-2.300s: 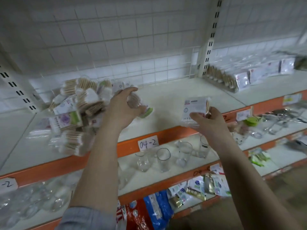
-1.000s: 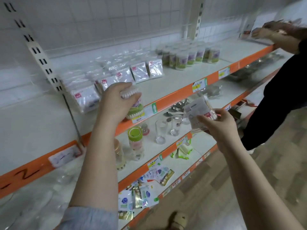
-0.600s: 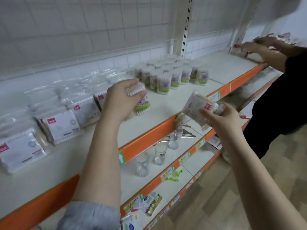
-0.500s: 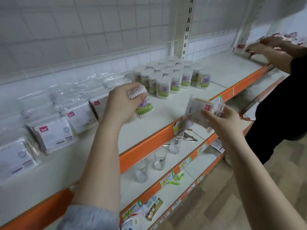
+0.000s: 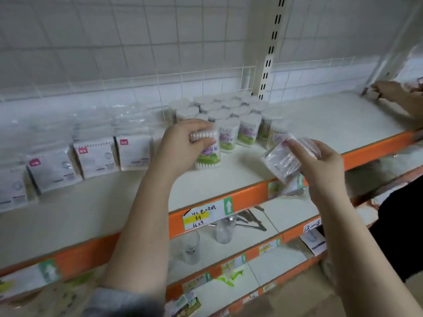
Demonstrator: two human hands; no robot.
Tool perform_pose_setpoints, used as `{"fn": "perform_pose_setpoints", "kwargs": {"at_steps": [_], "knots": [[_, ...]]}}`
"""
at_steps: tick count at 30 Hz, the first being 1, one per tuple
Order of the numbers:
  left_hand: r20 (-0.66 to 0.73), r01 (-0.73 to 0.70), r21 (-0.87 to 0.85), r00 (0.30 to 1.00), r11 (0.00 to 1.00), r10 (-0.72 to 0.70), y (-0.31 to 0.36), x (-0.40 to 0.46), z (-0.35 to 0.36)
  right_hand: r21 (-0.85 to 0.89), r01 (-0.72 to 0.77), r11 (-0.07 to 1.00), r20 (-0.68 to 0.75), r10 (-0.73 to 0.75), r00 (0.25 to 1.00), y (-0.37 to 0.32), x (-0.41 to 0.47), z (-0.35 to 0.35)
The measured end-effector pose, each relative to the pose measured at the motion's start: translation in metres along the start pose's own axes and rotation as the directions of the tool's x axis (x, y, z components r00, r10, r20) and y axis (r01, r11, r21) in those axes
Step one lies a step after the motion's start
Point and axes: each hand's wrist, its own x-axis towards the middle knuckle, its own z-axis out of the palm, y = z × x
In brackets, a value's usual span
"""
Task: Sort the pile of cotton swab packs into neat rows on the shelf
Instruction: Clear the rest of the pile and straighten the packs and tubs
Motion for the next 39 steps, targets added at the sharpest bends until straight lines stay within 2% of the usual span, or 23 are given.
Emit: {"fn": "perform_pose_setpoints", "kwargs": {"at_steps": [6,13,18,20,23,25,33,37,39], "knots": [[-0.046,0.035,-0.113,0.998,0.993,-0.041,0.019,0.018,0.069,-0.003,0.075,0.997,0.131,-0.074,0.989,-0.002,0.061,-0.034],[-0.040,0.097,-0.209,0.993,0.973,-0.107,0.025,0.038,0.116,0.009,0.046,0.999,0.195,-0.046,0.980,0.010,0.104,-0.059],[-0.009,0.095,-0.200,0.995,0.975,-0.099,0.025,0.041,0.129,0.042,0.024,0.999,0.219,-0.033,0.975,0.014,0.118,-0.063],[-0.021,0.068,-0.122,0.997,0.990,-0.071,0.022,0.040,0.128,0.061,0.029,0.998,0.231,-0.043,0.972,0.015,0.121,-0.062],[-0.045,-0.019,0.125,0.999,0.992,0.025,0.021,0.041,0.126,0.072,0.044,0.996,0.254,-0.061,0.965,0.015,0.123,-0.060],[-0.053,-0.042,0.195,0.997,0.980,0.053,0.023,0.041,0.126,0.083,0.044,0.996,0.271,-0.065,0.960,0.015,0.124,-0.059],[-0.129,-0.058,0.210,0.988,0.976,0.087,0.020,0.036,0.127,0.091,0.036,0.995,0.293,-0.061,0.954,0.011,0.120,-0.056],[-0.259,-0.125,0.202,0.950,0.971,0.176,0.020,0.028,0.108,0.065,0.053,0.996,0.350,-0.073,0.934,0.006,0.109,-0.050],[-0.303,-0.101,0.219,0.938,0.970,0.167,0.019,0.021,0.092,0.063,0.058,0.996,0.382,-0.078,0.921,0.004,0.101,-0.043]]}}
